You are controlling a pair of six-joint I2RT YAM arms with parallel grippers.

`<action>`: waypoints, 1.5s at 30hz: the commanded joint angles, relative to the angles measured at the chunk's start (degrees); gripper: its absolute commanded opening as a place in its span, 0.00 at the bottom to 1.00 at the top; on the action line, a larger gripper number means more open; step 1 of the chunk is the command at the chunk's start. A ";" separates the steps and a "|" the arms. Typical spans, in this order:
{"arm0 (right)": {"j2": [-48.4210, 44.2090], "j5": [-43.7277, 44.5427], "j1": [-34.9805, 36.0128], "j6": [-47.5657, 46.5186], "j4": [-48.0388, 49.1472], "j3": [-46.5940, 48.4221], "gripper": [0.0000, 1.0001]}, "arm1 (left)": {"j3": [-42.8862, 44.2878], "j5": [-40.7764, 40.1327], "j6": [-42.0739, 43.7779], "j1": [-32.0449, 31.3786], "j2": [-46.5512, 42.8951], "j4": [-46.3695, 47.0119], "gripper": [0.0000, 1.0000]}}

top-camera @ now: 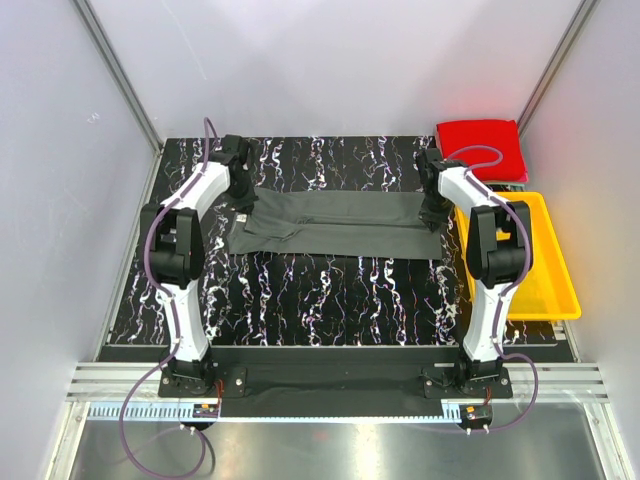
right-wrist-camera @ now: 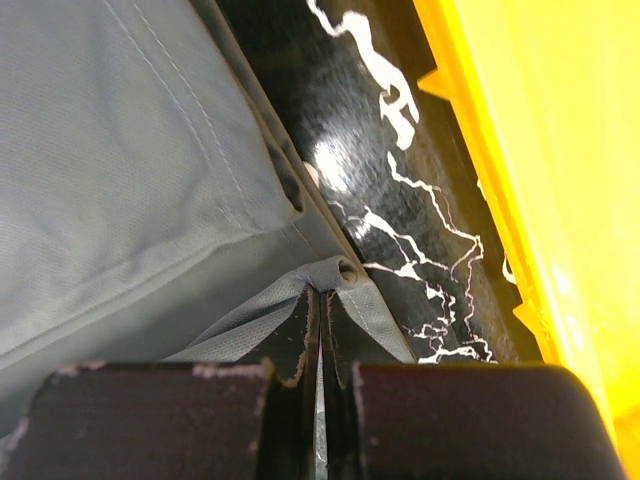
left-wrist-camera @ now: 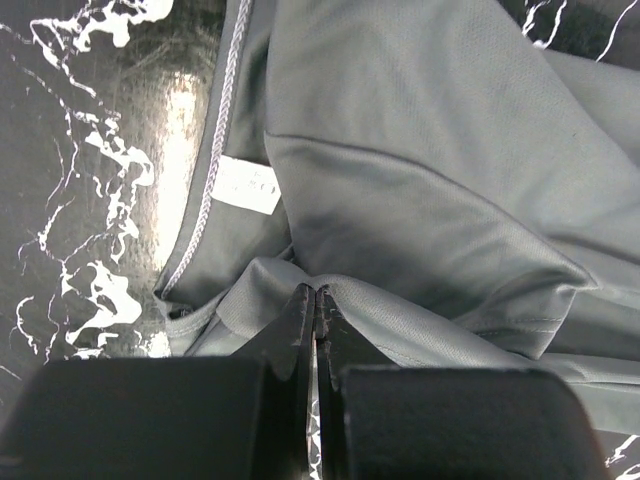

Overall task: Fold and stack the t-shirts
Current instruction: Fold the tshirt

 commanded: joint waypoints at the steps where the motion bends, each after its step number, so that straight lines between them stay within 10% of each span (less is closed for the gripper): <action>1: 0.52 2.22 -0.23 -1.71 1.15 3.70 0.00 | 4.03 -1.85 1.08 0.36 0.61 0.84 0.00; 12: 3.69 1.61 -0.14 -1.27 0.18 6.86 0.09 | 4.56 -3.96 0.73 0.36 2.89 -0.48 0.04; 16: 1.68 2.57 -0.23 -0.75 -2.71 9.76 0.25 | 6.31 -5.37 0.38 0.36 1.75 -1.97 0.30; 25: -7.38 -8.13 -0.14 -0.92 -0.18 3.53 0.41 | -1.82 -6.69 0.38 0.36 -9.05 -1.10 0.42; 34: -9.93 -16.58 0.04 -5.92 9.22 -9.74 0.43 | -29.86 6.14 0.12 0.36 -24.52 12.96 0.50; 45: -7.91 -13.69 0.04 -8.48 11.35 -14.75 0.41 | -26.92 -2.98 -1.02 2.29 -13.99 10.25 0.54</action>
